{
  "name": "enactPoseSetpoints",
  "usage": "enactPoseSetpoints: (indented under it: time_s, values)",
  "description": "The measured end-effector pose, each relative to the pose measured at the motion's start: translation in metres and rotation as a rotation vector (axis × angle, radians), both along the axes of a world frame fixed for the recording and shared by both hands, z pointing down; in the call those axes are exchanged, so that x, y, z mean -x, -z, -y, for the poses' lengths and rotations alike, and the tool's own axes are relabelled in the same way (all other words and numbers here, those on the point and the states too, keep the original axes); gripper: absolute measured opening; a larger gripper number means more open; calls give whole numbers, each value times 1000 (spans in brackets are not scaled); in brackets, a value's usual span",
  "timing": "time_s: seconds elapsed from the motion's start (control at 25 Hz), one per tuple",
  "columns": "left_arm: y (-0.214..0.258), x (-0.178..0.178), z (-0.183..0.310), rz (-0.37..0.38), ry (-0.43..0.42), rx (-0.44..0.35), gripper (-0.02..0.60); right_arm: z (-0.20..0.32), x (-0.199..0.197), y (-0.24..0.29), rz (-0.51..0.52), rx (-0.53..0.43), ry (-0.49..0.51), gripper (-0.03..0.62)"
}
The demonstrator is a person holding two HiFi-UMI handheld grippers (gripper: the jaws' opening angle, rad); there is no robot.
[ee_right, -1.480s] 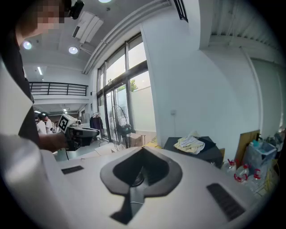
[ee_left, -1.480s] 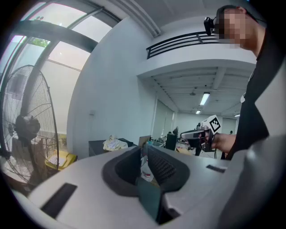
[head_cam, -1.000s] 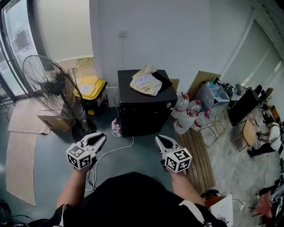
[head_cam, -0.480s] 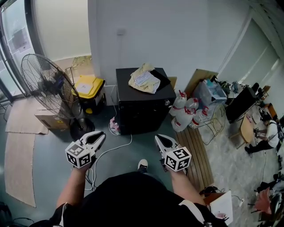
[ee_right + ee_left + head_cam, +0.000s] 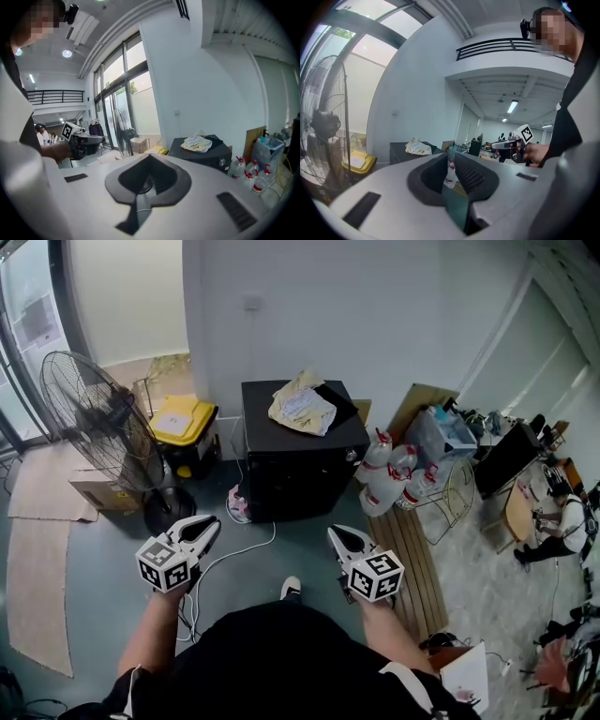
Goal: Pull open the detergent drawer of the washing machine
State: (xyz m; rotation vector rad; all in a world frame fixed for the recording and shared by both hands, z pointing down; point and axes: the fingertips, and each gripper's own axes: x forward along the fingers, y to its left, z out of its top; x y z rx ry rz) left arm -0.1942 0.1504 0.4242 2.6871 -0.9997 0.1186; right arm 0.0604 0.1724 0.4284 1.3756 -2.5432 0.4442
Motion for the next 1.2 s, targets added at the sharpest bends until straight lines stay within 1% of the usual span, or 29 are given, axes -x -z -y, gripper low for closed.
enactPoseSetpoints:
  time_s: [0.64, 1.2]
  values:
    - [-11, 7, 30, 10, 38, 27, 55, 41, 7, -11, 14, 18, 39, 2]
    - [-13, -17, 61, 18, 27, 37, 55, 69, -20, -19, 14, 34, 20, 2]
